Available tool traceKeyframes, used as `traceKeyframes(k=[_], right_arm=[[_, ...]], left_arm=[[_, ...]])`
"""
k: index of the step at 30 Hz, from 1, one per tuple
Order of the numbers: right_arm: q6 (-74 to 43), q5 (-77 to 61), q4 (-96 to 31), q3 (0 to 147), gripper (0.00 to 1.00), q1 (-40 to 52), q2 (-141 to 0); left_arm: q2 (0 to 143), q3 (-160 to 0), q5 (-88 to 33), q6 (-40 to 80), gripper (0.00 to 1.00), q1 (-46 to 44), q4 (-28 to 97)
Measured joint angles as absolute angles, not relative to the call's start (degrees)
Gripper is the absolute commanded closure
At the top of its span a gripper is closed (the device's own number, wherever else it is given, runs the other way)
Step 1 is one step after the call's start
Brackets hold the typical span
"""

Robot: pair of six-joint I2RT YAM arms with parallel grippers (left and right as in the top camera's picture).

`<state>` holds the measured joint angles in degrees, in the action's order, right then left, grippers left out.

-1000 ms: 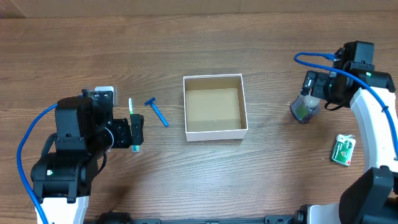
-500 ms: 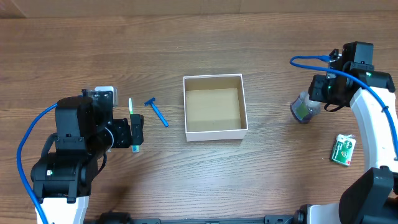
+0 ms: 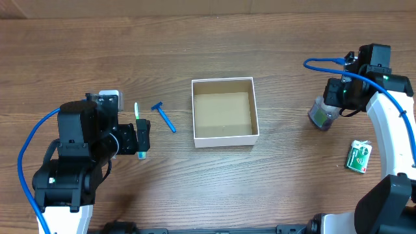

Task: Pack container
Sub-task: 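Carry the soap bottle with right gripper and lower it into box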

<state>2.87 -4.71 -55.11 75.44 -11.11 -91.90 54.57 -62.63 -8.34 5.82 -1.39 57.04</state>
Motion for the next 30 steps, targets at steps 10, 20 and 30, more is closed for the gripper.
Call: traceKeyframes(k=[10,20,30], right_arm=[[1.9,-5.0,-59.2,87.1,0.96,0.6,-83.5],[-3.4,-1.1,-50.9,90.3,0.96,31.1,-80.0],[-11.2,2.1,-41.1,90.3,0.96,34.3,-99.6]], left_arm=[[54.6,-62.6,-8.4,5.8,0.00,-1.4,56.9],[54.6,-62.6,-8.3,5.8,0.00,-1.4,56.8],[54.6,-62.6,-8.4,5.8,0.00,-1.4,56.8]])
